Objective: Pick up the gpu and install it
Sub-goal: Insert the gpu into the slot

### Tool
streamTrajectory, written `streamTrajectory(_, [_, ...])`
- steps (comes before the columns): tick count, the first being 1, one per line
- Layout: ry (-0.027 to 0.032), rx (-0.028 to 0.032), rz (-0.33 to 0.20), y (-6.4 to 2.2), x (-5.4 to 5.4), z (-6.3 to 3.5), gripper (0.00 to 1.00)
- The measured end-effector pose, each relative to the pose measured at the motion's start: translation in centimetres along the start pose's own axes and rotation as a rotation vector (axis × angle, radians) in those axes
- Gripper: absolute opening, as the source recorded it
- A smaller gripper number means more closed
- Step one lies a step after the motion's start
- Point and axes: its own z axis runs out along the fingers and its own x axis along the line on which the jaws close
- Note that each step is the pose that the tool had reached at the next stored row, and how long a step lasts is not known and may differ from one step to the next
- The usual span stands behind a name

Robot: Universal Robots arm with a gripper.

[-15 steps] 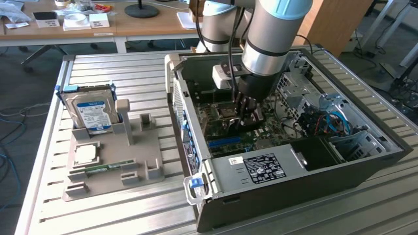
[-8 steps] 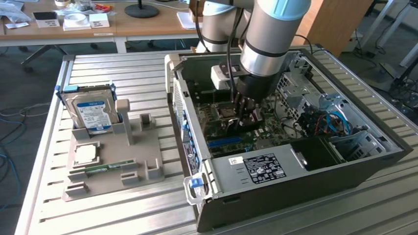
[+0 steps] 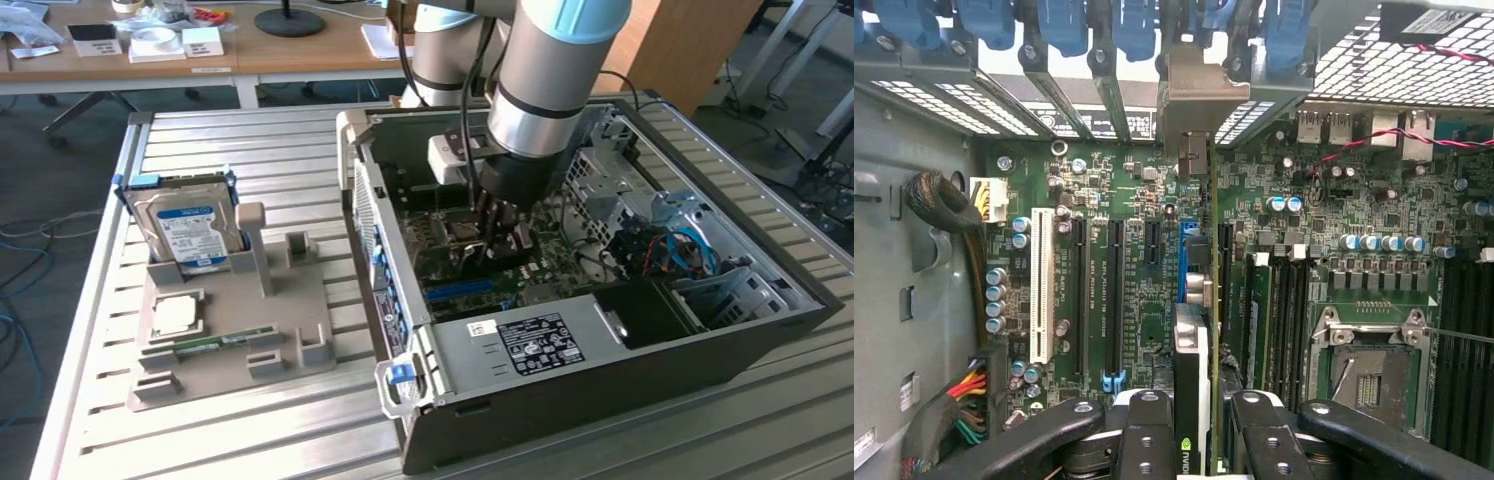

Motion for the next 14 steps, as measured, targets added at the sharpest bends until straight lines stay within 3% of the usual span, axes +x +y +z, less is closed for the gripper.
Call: streamTrajectory(14, [-0.0001,0.0001,0.000,0.20,0.00,0.17,0.27])
